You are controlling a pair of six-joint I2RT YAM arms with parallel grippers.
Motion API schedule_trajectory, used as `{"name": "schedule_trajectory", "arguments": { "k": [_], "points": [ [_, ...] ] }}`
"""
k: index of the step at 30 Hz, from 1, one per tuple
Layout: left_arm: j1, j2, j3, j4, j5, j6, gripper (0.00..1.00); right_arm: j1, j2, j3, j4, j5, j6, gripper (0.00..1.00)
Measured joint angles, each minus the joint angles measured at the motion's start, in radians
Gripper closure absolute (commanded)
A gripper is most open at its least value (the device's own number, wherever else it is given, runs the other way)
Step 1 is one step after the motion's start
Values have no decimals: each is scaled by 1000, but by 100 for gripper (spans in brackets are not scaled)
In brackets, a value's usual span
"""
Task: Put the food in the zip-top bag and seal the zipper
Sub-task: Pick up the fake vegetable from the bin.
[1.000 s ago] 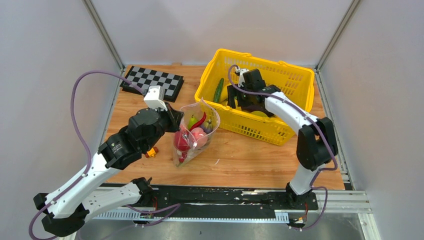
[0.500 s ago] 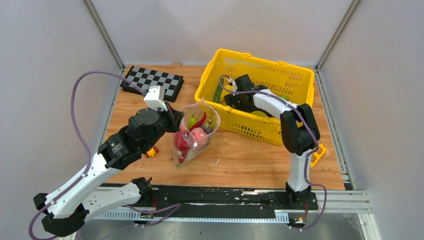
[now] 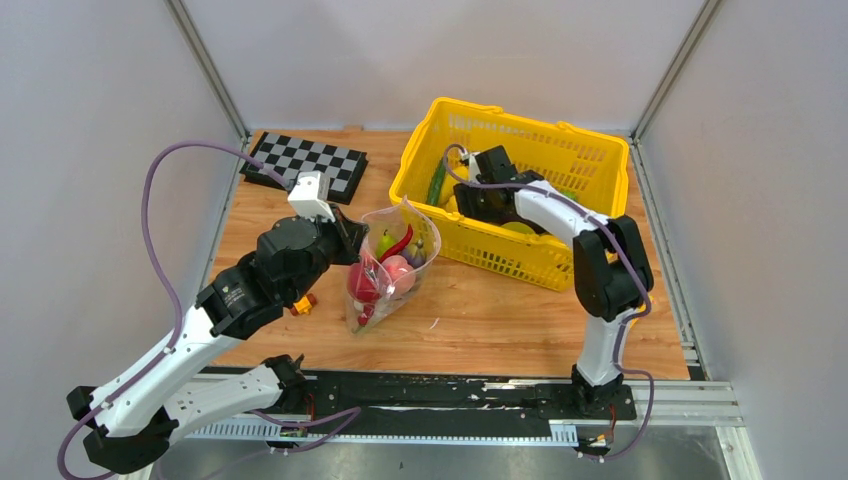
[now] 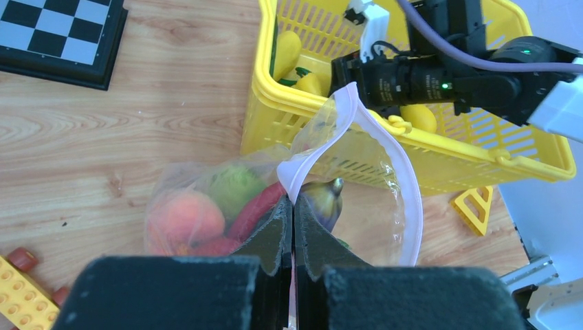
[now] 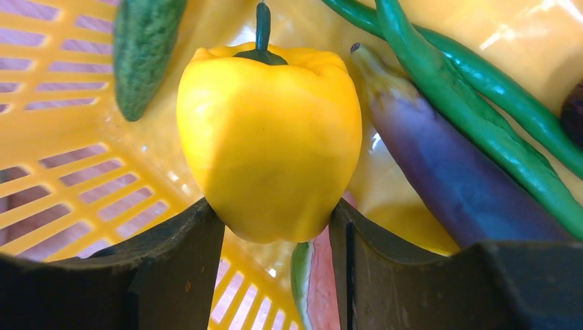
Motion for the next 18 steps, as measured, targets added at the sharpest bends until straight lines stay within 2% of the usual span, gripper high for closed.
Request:
{"name": "schedule_trajectory", "arguments": {
  "k": [18],
  "points": [
    [0,7,0,9,2,0,100,-19,-460,-154,97,-29,82,69]
  ]
}}
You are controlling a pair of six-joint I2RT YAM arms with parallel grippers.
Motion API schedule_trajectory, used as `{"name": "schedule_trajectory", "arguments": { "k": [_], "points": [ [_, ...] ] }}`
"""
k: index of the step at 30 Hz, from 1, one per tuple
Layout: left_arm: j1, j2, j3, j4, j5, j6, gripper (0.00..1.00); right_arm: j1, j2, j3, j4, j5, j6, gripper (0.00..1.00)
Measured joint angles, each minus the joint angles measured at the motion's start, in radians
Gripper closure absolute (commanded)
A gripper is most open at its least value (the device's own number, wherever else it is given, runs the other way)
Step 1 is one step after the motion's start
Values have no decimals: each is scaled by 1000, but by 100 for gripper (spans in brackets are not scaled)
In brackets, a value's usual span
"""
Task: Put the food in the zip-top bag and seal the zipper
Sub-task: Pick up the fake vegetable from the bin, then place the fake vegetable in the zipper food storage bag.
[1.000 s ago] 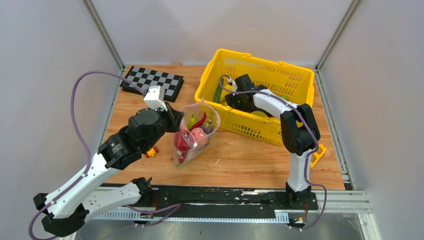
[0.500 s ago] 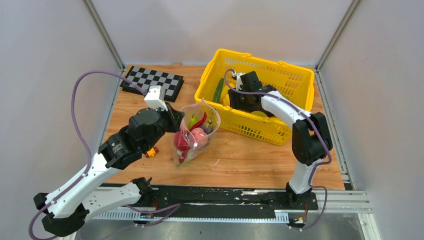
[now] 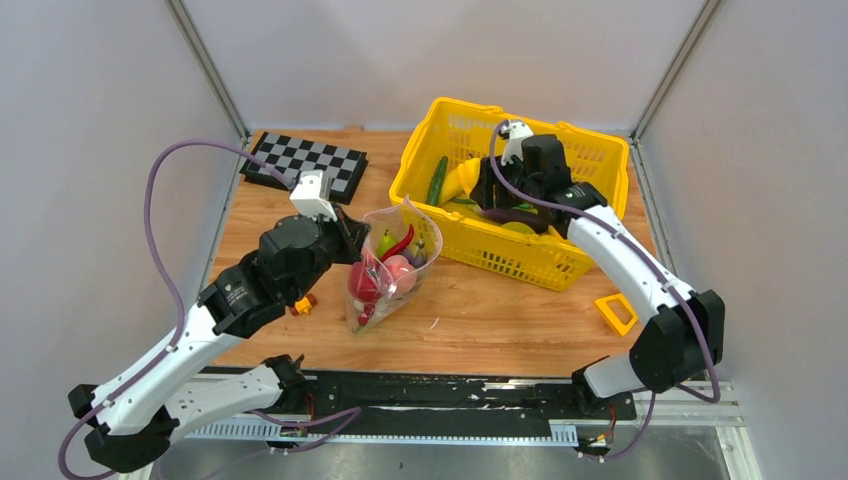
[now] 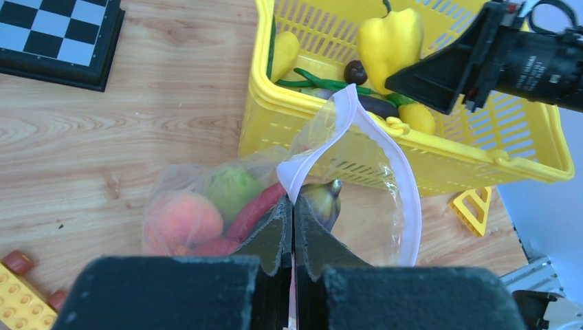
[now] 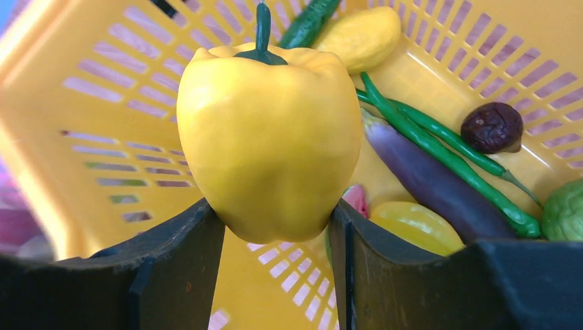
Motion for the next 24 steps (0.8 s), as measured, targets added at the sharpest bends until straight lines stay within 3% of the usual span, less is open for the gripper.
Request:
{"name": "schedule_trajectory", "arguments": {
  "k": [11,17,24],
  "points": [
    [0,20,-2,20,14,-1,100,-3,-167,-77,95,-217,56,67],
    [0,21,-2,23,15,0,100,-1,-242,-101,188,-460,64,67],
    [0,34,-2,30,23,0,100,108,-235,-71,144,-624,-33,66]
  ]
}}
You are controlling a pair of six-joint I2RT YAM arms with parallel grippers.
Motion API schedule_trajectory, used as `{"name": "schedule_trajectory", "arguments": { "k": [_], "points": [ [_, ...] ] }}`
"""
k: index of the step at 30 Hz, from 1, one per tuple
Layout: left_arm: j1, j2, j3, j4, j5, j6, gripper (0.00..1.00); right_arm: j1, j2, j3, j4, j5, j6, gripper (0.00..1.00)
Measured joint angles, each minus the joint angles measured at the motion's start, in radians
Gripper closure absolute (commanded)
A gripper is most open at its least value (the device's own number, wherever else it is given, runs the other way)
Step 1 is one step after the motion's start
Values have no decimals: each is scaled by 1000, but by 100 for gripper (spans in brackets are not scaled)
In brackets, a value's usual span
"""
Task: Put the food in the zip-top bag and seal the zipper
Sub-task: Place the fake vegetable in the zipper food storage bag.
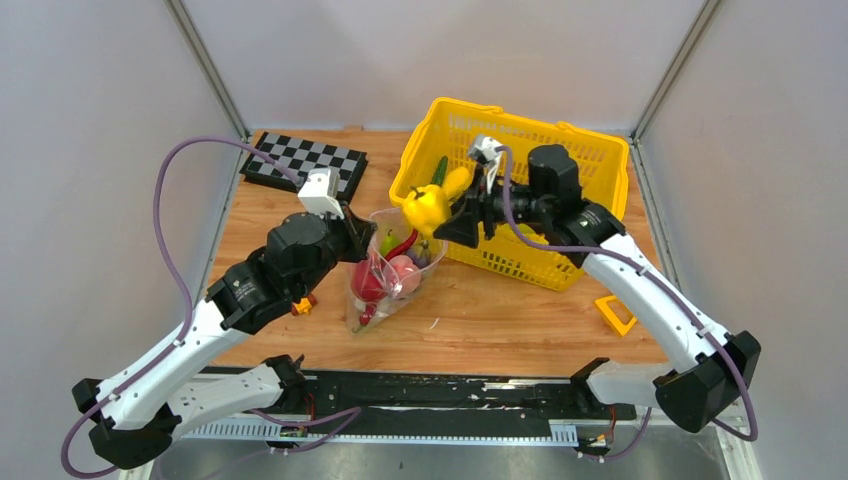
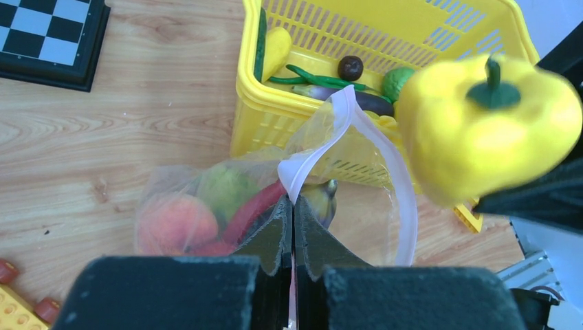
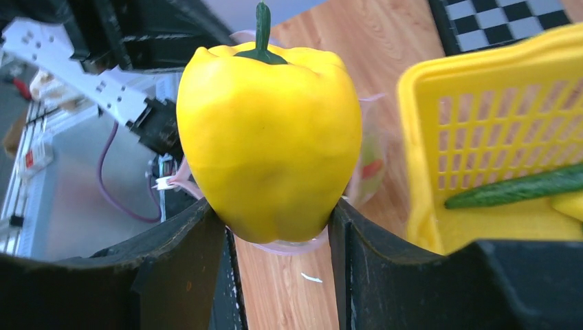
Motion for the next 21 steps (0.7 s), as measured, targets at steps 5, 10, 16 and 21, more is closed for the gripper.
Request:
{"name": "schedule_trajectory", "arguments": {
  "k": [5,10,16,21],
  "points": [
    [0,1,0,2,3,0,100,133,49,82,-124,84,-128,64],
    [0,1,0,3,8,0,100,199,84,130,-227,218,-211,56],
    [0,1,0,6,12,0,100,254,122,157,-291,376,-269,38],
    [0,1,0,6,18,-1,100,277,131,158,-303,433,-291,31]
  ]
}}
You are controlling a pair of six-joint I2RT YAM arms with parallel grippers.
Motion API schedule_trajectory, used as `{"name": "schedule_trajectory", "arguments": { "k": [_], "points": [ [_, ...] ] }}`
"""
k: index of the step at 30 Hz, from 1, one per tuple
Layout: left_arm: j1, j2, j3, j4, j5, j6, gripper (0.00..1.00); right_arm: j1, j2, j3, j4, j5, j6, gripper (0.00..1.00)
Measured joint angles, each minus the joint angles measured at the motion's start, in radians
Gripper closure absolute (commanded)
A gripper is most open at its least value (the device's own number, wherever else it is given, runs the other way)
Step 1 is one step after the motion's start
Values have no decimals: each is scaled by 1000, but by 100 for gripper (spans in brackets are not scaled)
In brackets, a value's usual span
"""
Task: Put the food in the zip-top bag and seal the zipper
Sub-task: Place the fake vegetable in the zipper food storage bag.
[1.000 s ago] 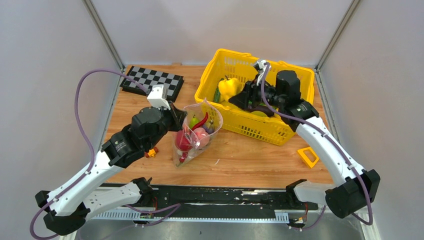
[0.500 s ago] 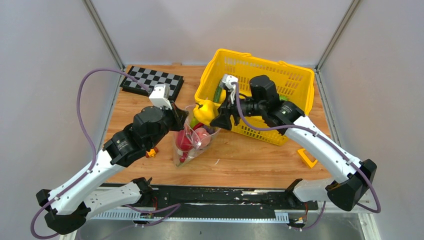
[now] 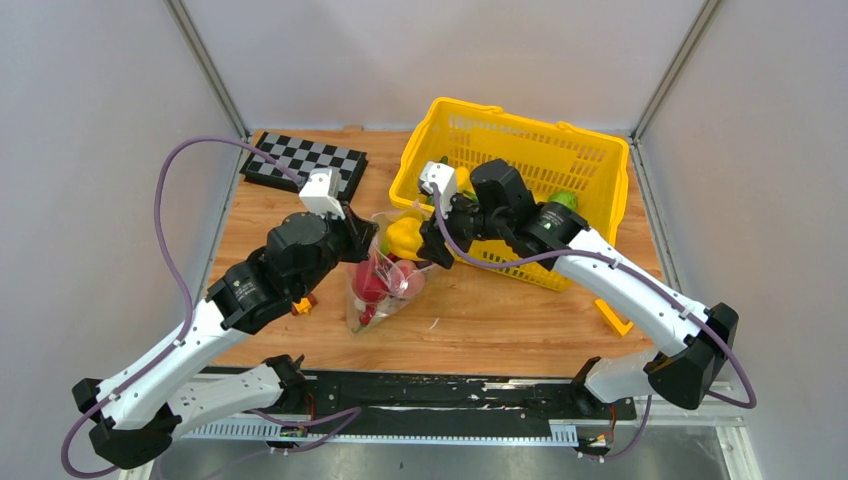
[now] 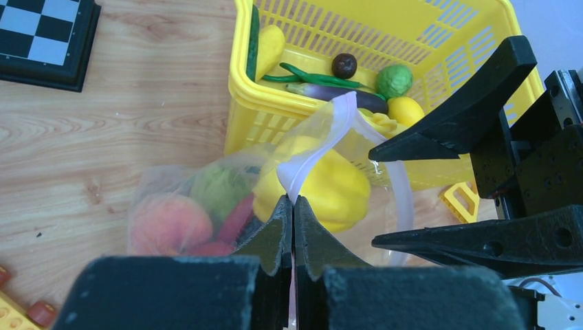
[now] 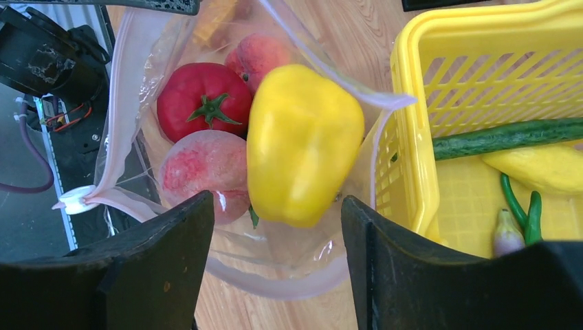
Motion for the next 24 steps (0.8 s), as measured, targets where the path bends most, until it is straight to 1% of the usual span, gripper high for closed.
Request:
{"name": "schedule_trajectory", "arguments": {
  "k": [2,4,5,10,15,18,24],
  "points": [
    [0,0,0,0,0,0,100,6,0,2,1,4,-4,35],
    [0,0,0,0,0,0,100,10,1,2,2,5,-8,48],
    [0,0,0,0,0,0,100,11,3,3,2,4,-12,51],
    [0,0,0,0,1,0,100,15,40,16,1,-9,-18,57],
    [0,5,0,1,4,0,100,19,91,34,-5,-29,-17,58],
    [0,10,0,5,8,0,100,22,118,42,2,-51,-8,56],
    [0,11,0,8,19,-1,100,37,170,45,56,-76,36,55]
  ]
}}
